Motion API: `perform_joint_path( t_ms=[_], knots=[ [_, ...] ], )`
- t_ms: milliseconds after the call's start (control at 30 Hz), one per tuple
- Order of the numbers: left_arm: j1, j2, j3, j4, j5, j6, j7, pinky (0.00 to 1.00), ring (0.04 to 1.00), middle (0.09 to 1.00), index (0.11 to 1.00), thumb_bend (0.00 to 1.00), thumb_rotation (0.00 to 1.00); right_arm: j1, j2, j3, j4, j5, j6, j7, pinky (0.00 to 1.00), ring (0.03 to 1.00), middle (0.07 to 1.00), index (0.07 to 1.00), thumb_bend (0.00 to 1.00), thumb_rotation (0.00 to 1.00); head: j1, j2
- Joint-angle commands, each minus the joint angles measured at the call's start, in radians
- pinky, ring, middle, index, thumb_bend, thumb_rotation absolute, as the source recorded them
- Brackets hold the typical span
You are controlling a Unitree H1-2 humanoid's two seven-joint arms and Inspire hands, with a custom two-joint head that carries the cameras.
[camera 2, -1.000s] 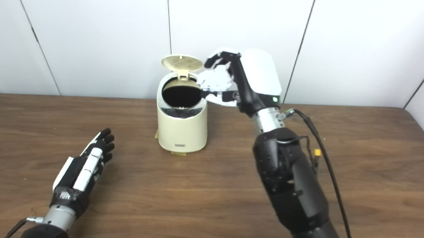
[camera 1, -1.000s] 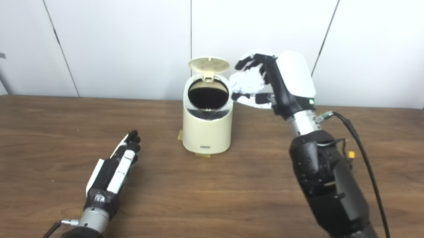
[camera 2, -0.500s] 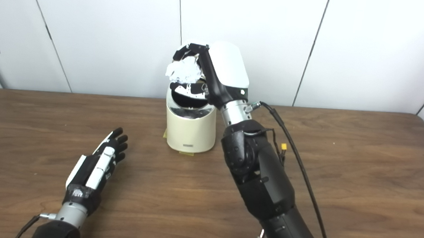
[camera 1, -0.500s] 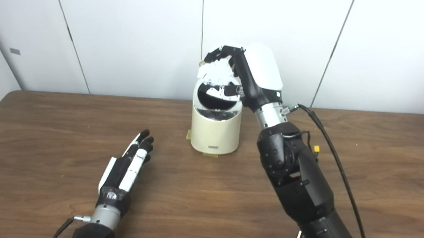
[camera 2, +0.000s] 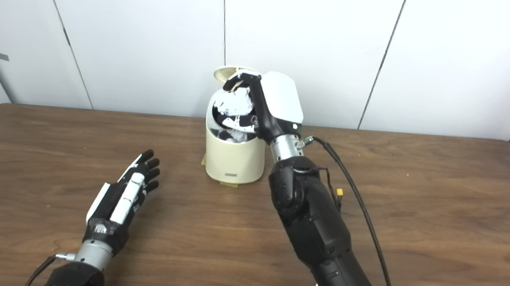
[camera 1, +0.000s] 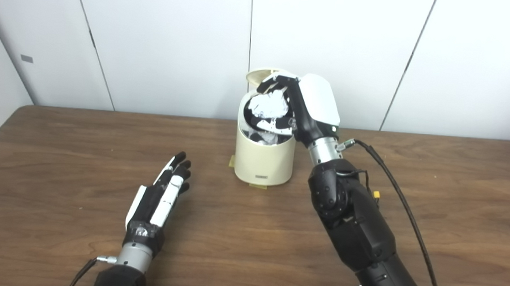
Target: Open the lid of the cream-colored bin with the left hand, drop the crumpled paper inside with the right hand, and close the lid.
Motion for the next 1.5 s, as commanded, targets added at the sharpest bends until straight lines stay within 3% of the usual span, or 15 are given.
perform_joint_path(
  t_ms=[0, 167, 333, 533, 633, 667, 800, 933, 967, 1033, 1100, 1133, 1233, 1467],
  knots=[
    [-0.034, 0.0, -0.001, -0.023, 0.004, -0.027, 0.003, 0.93, 0.943, 0.944, 0.99, 0.58, 0.78, -0.055, -0.005, -0.008, -0.011, 0.002, -0.022, -0.022, 0.29, 0.397, 0.515, 0.547, 0.49, 0.0, -0.001, 0.002],
    [-0.034, 0.0, 0.002, -0.028, -0.003, -0.022, 0.002, 0.94, 0.948, 0.947, 0.99, 0.58, 0.78, -0.057, -0.022, 0.008, -0.005, -0.007, -0.015, 0.001, 0.35, 0.387, 0.501, 0.568, 0.49, 0.0, 0.0, 0.005],
    [-0.032, 0.001, 0.003, -0.035, 0.001, -0.02, 0.005, 0.94, 0.949, 0.948, 0.989, 0.58, 0.78, -0.05, -0.035, 0.02, -0.011, -0.007, -0.005, 0.022, 0.3, 0.412, 0.525, 0.571, 0.49, 0.0, -0.004, 0.007],
    [-0.034, 0.001, 0.001, -0.032, 0.014, -0.029, 0.012, 0.94, 0.939, 0.935, 0.981, 0.56, 0.79, -0.043, -0.041, 0.024, -0.035, -0.01, 0.021, 0.06, 0.38, 0.406, 0.53, 0.526, 0.51, 0.0, -0.008, 0.009],
    [-0.036, -0.003, 0.0, -0.023, 0.018, -0.044, 0.019, 0.93, 0.933, 0.927, 0.971, 0.57, 0.78, -0.046, -0.046, 0.028, -0.04, -0.015, 0.036, 0.085, 0.3, 0.376, 0.502, 0.556, 0.51, 0.0, -0.006, 0.009],
    [-0.036, -0.004, -0.001, -0.022, 0.02, -0.048, 0.021, 0.93, 0.933, 0.926, 0.969, 0.57, 0.78, -0.047, -0.047, 0.029, -0.04, -0.017, 0.042, 0.092, 0.28, 0.386, 0.519, 0.525, 0.51, 0.0, -0.006, 0.009],
    [-0.037, -0.004, -0.002, -0.017, 0.023, -0.055, 0.022, 0.94, 0.936, 0.931, 0.979, 0.57, 0.78, -0.055, -0.049, 0.031, -0.03, -0.027, 0.046, 0.093, 0.31, 0.425, 0.442, 0.543, 0.52, 0.01, -0.007, 0.009],
    [-0.037, -0.007, 0.0, -0.015, 0.024, -0.057, 0.021, 0.94, 0.935, 0.932, 0.986, 0.56, 0.78, -0.059, -0.049, 0.03, -0.03, -0.027, 0.056, 0.102, 0.28, 0.387, 0.473, 0.502, 0.53, 0.01, -0.008, 0.007],
    [-0.037, -0.008, 0.0, -0.016, 0.025, -0.056, 0.021, 0.93, 0.935, 0.932, 0.988, 0.57, 0.78, -0.059, -0.05, 0.033, -0.034, -0.036, 0.069, 0.112, 0.29, 0.414, 0.456, 0.517, 0.53, 0.01, -0.009, 0.007],
    [-0.037, -0.01, 0.0, -0.017, 0.024, -0.053, 0.021, 0.93, 0.935, 0.933, 0.989, 0.58, 0.78, -0.058, -0.053, 0.037, -0.042, -0.046, 0.086, 0.128, 0.55, 0.677, 0.635, 0.498, 0.52, 0.12, -0.013, 0.008],
    [-0.037, -0.014, 0.002, -0.018, 0.02, -0.052, 0.021, 0.93, 0.935, 0.931, 0.99, 0.57, 0.77, -0.056, -0.055, 0.039, -0.047, -0.052, 0.095, 0.135, 0.68, 0.783, 0.684, 0.495, 0.52, 0.15, -0.013, 0.008],
    [-0.037, -0.016, 0.004, -0.018, 0.014, -0.051, 0.02, 0.94, 0.938, 0.931, 0.992, 0.57, 0.77, -0.055, -0.057, 0.041, -0.05, -0.056, 0.1, 0.139, 0.72, 0.812, 0.695, 0.564, 0.74, 0.22, -0.012, 0.007],
    [-0.038, -0.018, 0.006, -0.018, 0.01, -0.05, 0.018, 0.94, 0.938, 0.931, 0.996, 0.57, 0.77, -0.052, -0.062, 0.043, -0.058, -0.062, 0.108, 0.15, 0.71, 0.826, 0.718, 0.613, 0.88, 0.27, -0.012, 0.006],
    [-0.038, -0.019, 0.004, -0.014, 0.016, -0.056, 0.017, 0.94, 0.934, 0.927, 0.998, 0.55, 0.77, -0.047, -0.064, 0.03, -0.067, -0.047, 0.105, 0.155, 0.73, 0.834, 0.683, 0.592, 0.89, 0.26, -0.019, 0.007]
  ],
)
